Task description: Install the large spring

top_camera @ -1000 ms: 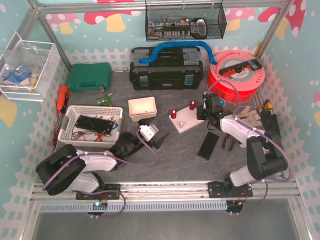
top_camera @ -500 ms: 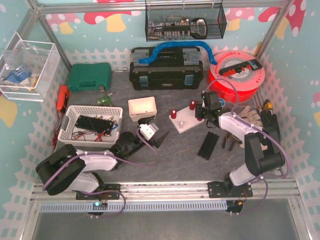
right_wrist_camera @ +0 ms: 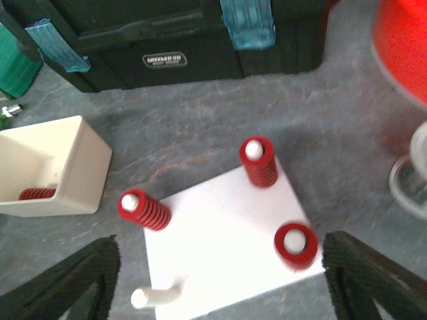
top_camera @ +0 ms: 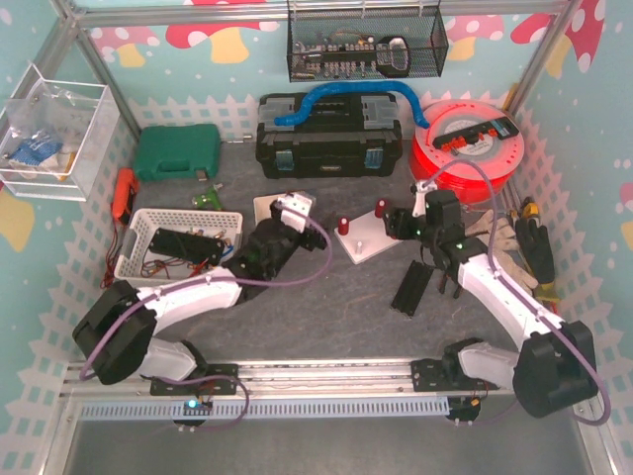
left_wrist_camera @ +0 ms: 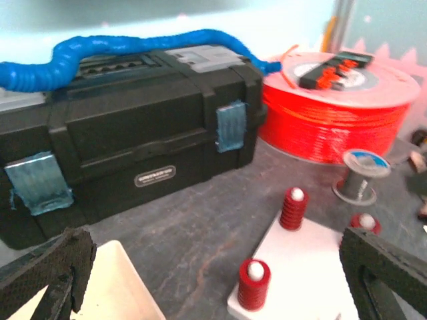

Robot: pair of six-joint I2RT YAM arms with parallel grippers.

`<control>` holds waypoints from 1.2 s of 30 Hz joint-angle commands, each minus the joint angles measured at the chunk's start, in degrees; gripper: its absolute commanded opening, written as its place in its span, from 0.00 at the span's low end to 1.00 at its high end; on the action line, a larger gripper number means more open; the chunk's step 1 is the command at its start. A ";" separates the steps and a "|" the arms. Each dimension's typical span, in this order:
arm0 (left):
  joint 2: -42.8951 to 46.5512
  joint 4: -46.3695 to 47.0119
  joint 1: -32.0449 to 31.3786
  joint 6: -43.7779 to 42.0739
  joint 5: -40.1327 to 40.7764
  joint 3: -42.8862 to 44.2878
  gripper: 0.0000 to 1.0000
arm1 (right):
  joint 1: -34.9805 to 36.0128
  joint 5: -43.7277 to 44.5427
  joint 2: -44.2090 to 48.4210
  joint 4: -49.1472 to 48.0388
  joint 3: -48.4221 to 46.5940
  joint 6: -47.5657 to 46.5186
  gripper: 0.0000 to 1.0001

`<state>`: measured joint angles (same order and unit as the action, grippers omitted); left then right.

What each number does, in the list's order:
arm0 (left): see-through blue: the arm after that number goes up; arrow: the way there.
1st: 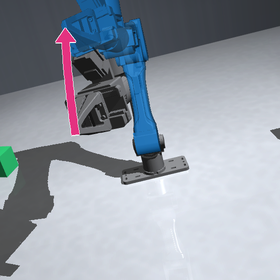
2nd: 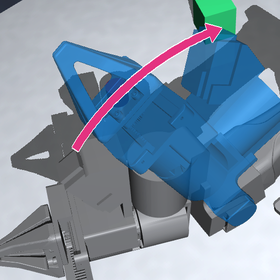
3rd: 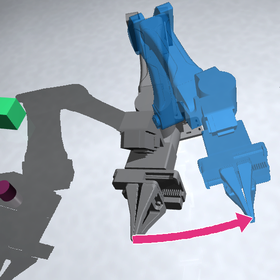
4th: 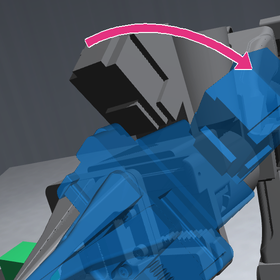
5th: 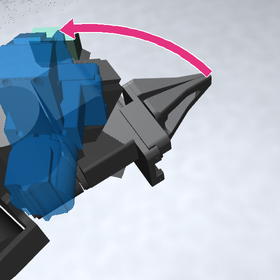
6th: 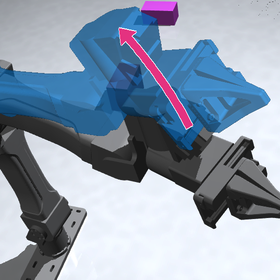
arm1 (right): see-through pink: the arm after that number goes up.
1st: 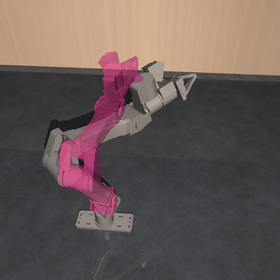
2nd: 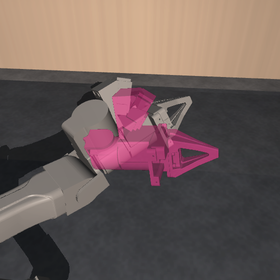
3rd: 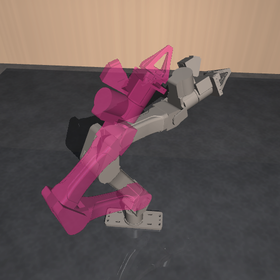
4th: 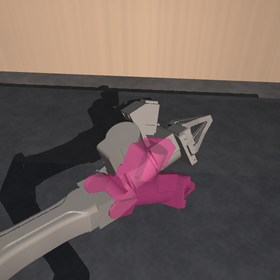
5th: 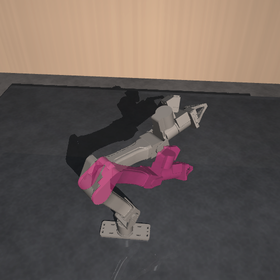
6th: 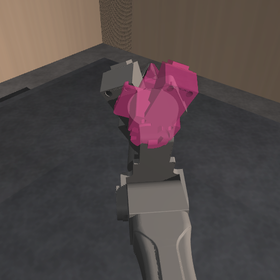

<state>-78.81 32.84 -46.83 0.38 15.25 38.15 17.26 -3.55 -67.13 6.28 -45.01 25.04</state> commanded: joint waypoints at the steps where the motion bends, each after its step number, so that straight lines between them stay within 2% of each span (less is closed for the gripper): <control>1: -3.07 -17.24 3.98 7.92 0.76 8.23 0.97 | -0.08 -3.76 4.79 -4.70 5.53 6.07 0.86; 3: -4.32 -23.23 6.35 12.82 -1.87 11.78 0.94 | -0.03 -6.24 6.97 -4.41 5.93 9.28 0.96; 4: -4.68 -25.30 7.47 13.78 -4.52 13.30 0.90 | -0.03 -7.25 8.21 -4.94 6.51 11.18 0.98; 7: -5.31 -33.62 9.39 13.22 -6.80 18.67 0.85 | 0.06 -8.16 11.61 -7.27 9.15 14.06 0.99; 9: -6.13 -40.58 10.98 13.49 -6.81 23.65 0.82 | 0.07 -7.95 13.39 -6.50 9.10 12.80 0.98; 14: -7.68 -52.06 17.15 15.25 -8.66 31.43 0.67 | 0.06 -2.25 14.58 5.01 5.35 9.03 0.98; 18: -8.03 -54.48 21.64 17.73 -10.60 32.16 0.56 | 0.06 0.33 14.60 12.60 3.80 7.95 0.98; 24: -13.61 -56.13 22.66 19.55 -13.24 32.29 0.48 | 0.06 1.70 16.00 15.29 5.21 5.02 0.98; 27: -17.01 -57.23 22.66 15.00 -14.65 34.29 0.45 | 0.06 3.79 14.54 18.20 3.51 4.80 0.97; 30: -20.00 -56.41 22.66 3.09 -17.48 36.82 0.43 | 0.03 3.08 12.26 19.41 2.28 4.56 0.97; 32: -21.52 -57.00 23.97 -5.85 -22.53 38.28 0.40 | 0.06 3.50 10.66 21.02 0.99 4.62 0.97; 34: -21.63 -57.27 24.17 -13.91 -28.55 38.45 0.44 | 0.06 4.08 9.24 22.97 -1.29 3.85 0.97; 36: -21.51 -57.27 24.95 -17.17 -33.30 38.27 0.49 | 0.06 4.72 8.35 24.24 -3.01 2.70 0.97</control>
<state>-100.75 -23.73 -23.22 -1.67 -6.44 74.35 17.28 -0.78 -57.49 26.41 -43.75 30.02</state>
